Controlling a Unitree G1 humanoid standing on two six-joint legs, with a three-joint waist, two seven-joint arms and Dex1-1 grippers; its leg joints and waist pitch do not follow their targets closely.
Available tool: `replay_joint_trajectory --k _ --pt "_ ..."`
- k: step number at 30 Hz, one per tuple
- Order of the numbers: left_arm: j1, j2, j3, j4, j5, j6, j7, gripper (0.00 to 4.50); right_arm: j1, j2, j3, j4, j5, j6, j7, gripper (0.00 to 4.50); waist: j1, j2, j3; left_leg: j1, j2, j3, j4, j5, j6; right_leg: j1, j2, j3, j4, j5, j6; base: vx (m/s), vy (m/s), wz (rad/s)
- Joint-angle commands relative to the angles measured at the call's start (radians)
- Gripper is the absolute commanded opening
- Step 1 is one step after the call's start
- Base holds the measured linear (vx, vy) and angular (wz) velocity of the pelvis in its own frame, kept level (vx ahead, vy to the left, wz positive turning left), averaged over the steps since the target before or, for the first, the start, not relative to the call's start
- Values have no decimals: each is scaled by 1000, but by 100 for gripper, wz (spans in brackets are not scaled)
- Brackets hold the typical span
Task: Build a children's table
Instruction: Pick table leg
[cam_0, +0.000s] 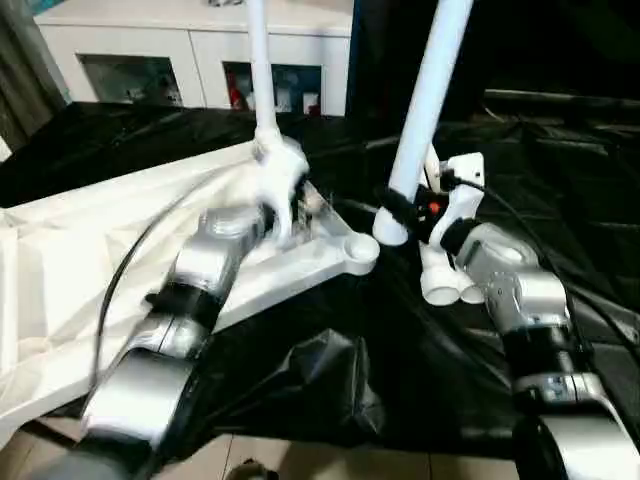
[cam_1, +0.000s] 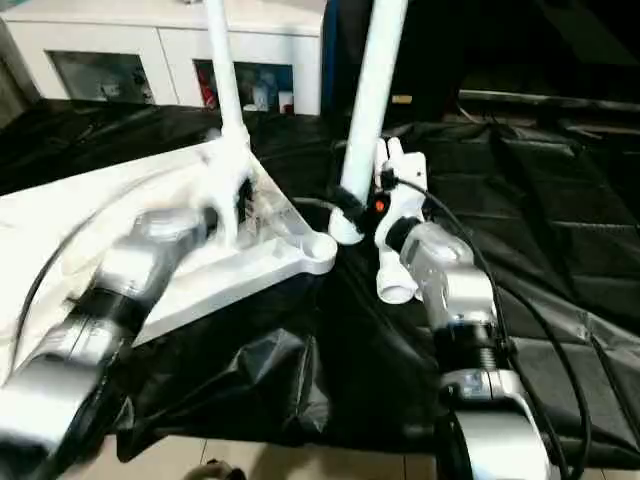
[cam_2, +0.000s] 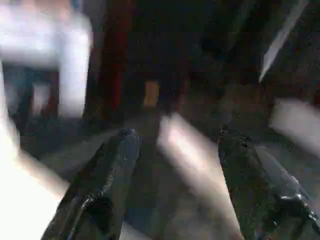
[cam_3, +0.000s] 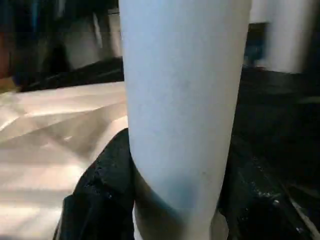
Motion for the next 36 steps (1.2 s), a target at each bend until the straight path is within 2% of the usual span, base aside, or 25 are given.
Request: replay_joint_trajectory --k 1,2,4,5,6,8,10,12,14,18,19,20,21,23,24,25,27,28,30,31,33,35,36 --pt "-28 -14 6 16 -34 -3 -5 291 4 1 18 -16 -8 -24 13 189 1 -1 -87 18 19 -10 -56 -140 24 66 -66 40 -62 19 -257 0 0 0" --pt "-28 -14 6 16 -34 -3 -5 291 4 1 18 -16 -8 -24 13 189 2 -1 -86 19 19 -9 -56 -142 29 64 -66 41 -64 8 -253 0 0 0" --pt "-32 -58 -40 -34 -27 15 -96 291 8 3 32 -12 -20 -35 20 189 5 0 -84 17 19 -6 -56 -129 40 66 -67 42 -67 -15 -241 0 0 0" --pt "-30 -79 -50 -58 -32 22 -143 291 10 6 33 -14 -22 -35 22 189 10 8 -86 16 21 -7 -54 -119 44 65 -69 43 -66 -11 -247 0 0 0" --pt "-12 -106 -72 -118 -51 62 -212 291 13 7 32 -17 -26 -37 19 189 12 7 -88 17 23 -7 -54 -115 46 65 -69 43 -65 2 -251 0 0 0" --pt "10 -117 -90 -172 -81 92 -273 291 14 5 31 -18 -26 -38 17 189 16 7 -92 17 25 -8 -52 -103 49 65 -69 42 -59 33 -263 0 0 0" --pt "31 -117 -111 -213 -110 132 -301 291 17 0 33 -20 -24 -38 15 189 14 6 -91 14 24 -9 -53 -110 56 67 -69 40 -56 48 -272 0 0 0" --pt "30 -109 -114 -184 -88 110 -271 291 20 -5 32 -21 -22 -37 13 189 10 6 -87 12 20 -8 -54 -133 57 68 -67 40 -64 7 -262 0 0 0" --pt "26 -100 -88 -151 -91 84 -267 291 21 -10 32 -20 -22 -39 12 189 4 5 -84 13 17 -9 -56 -151 46 70 -67 41 -73 -55 -235 0 0 0" --pt "12 -80 -46 -97 -51 46 -186 291 18 -13 23 -13 -26 -45 6 189 -2 8 -86 15 19 -11 -57 -151 37 69 -63 41 -73 -60 -214 0 0 0" --pt "6 -38 -35 -39 28 -19 -79 291 13 -16 11 -12 -27 -47 -5 189 -2 12 -86 16 19 -12 -58 -151 36 68 -63 41 -72 -57 -215 0 0 0" --pt "13 -8 -54 -23 67 -48 -49 291 10 -20 7 -7 -29 -48 -12 189 -7 11 -88 16 18 -15 -59 -152 33 69 -59 40 -72 -45 -191 0 0 0" --pt "19 5 -67 -21 84 -55 -47 291 9 -22 5 -3 -31 -50 -16 189 -8 11 -88 15 18 -15 -60 -146 31 70 -59 40 -70 -37 -186 0 0 0" --pt "63 81 -176 -21 186 -72 -92 291 1 -42 1 29 -50 -61 -43 189 -13 9 -90 15 20 -16 -60 -128 28 68 -60 40 -67 -18 -181 0 0 0" --pt "75 95 -202 -24 205 -67 -114 291 -1 -46 0 35 -54 -63 -48 189 -13 13 -90 17 21 -15 -59 -115 25 65 -61 40 -64 -3 -190 0 0 0" --pt "110 129 -277 -37 247 -27 -196 291 -7 -55 -3 48 -58 -62 -53 189 -14 16 -90 19 21 -10 -57 -109 27 62 -61 42 -62 10 -216 0 0 0" --pt "137 149 -325 -51 270 -1 -258 291 -10 -60 -5 54 -59 -60 -54 189 -11 18 -91 20 22 -9 -57 -109 28 61 -61 42 -60 17 -226 0 0 0" --pt "207 186 -417 -94 301 50 -408 291 -17 -67 -9 55 -57 -52 -55 189 -6 7 -91 20 26 -9 -60 -100 37 62 -68 42 -58 15 -241 0 0 0" --pt "233 189 -438 -117 290 77 -457 291 -19 -69 -8 51 -55 -46 -51 189 -7 10 -90 18 25 -6 -57 -101 39 60 -66 43 -58 12 -245 0 0 0" --pt "267 185 -463 -142 275 110 -504 291 -22 -74 -3 45 -55 -37 -42 189 -7 3 -90 16 25 -6 -59 -96 40 63 -69 44 -56 19 -251 0 0 0" --pt "286 178 -477 -144 277 120 -509 291 -24 -77 3 42 -57 -33 -36 189 -8 7 -89 18 25 -5 -58 -109 38 61 -69 45 -58 5 -251 0 0 0" --pt "295 178 -499 -119 315 105 -495 291 -27 -81 13 44 -60 -32 -28 189 -10 6 -85 20 24 -5 -62 -149 27 60 -69 45 -67 -49 -237 0 0 0" --pt "295 178 -499 -119 315 105 -495 273 -27 -81 13 44 -60 -32 -28 189 -12 5 -82 18 23 -6 -64 -164 21 61 -69 45 -71 -81 -225 0 0 0"
